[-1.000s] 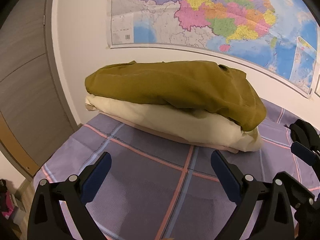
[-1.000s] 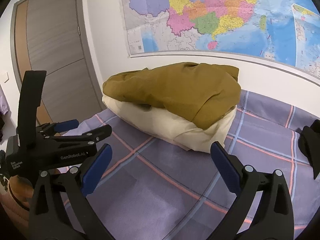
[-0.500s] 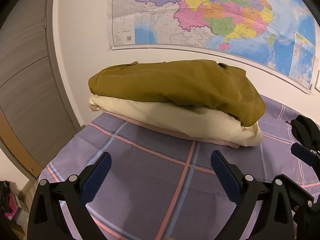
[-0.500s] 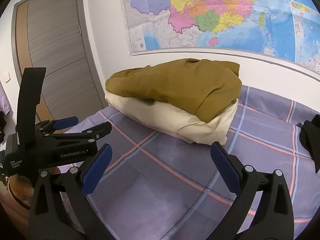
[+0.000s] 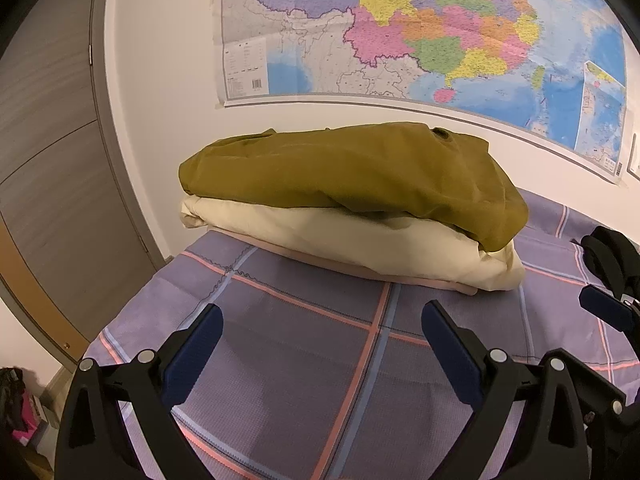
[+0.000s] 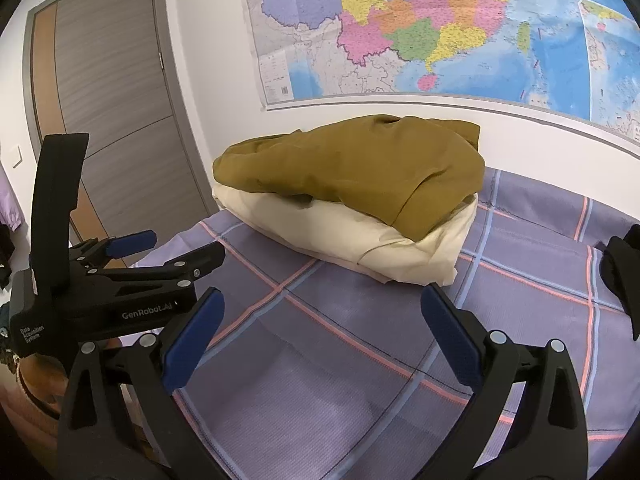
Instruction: Fold large clothes
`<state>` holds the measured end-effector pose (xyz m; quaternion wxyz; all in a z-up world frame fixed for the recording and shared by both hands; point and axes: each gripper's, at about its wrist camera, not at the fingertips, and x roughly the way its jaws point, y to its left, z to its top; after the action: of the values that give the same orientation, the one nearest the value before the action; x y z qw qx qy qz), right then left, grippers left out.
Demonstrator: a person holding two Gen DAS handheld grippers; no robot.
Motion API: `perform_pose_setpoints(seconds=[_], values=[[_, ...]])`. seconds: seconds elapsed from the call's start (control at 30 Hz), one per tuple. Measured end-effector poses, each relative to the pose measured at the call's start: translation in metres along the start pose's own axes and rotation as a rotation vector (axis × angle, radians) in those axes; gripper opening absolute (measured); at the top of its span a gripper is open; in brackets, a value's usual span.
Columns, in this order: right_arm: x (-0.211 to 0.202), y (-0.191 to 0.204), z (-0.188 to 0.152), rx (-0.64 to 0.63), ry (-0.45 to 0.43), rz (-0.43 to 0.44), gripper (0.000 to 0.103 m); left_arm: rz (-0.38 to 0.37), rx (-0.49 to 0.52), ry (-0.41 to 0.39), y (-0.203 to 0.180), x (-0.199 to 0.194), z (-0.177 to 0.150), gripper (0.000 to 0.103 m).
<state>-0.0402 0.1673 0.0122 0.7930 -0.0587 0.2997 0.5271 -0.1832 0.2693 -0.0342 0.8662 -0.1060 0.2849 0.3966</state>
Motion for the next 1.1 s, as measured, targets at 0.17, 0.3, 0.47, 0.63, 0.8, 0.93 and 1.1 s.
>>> perform_pose_setpoints(seconds=[0.17, 0.3, 0.47, 0.63, 0.8, 0.93, 1.1], values=[[-0.0001, 0.0001, 0.0003, 0.002, -0.004, -0.002, 0.097, -0.002, 0.006, -0.005, 0.0000, -0.0012, -0.0006, 0.096], [-0.0004, 0.0004, -0.0004, 0.006, -0.006, -0.005, 0.097, 0.001, 0.011, -0.013, -0.0007, -0.0039, -0.0015, 0.096], [-0.0009, 0.0007, -0.0012, 0.009, -0.004, -0.005, 0.097, 0.004, 0.012, -0.011, -0.0008, -0.0044, -0.0017, 0.096], [-0.0011, 0.0005, -0.0014, 0.011, -0.004, -0.006, 0.097, 0.003, 0.015, -0.011, -0.0009, -0.0041, -0.0014, 0.096], [-0.0023, 0.0008, -0.0019, 0.016, -0.006, -0.004, 0.097, 0.003, 0.015, -0.008, -0.0014, -0.0035, -0.0020, 0.096], [-0.0018, 0.0004, -0.0017, 0.015, -0.003, -0.003, 0.097, 0.004, 0.018, -0.008, -0.0021, -0.0038, -0.0023, 0.096], [-0.0010, 0.0009, -0.0019, 0.017, -0.001, -0.004, 0.097, 0.006, 0.019, -0.005, -0.0024, -0.0028, -0.0027, 0.096]])
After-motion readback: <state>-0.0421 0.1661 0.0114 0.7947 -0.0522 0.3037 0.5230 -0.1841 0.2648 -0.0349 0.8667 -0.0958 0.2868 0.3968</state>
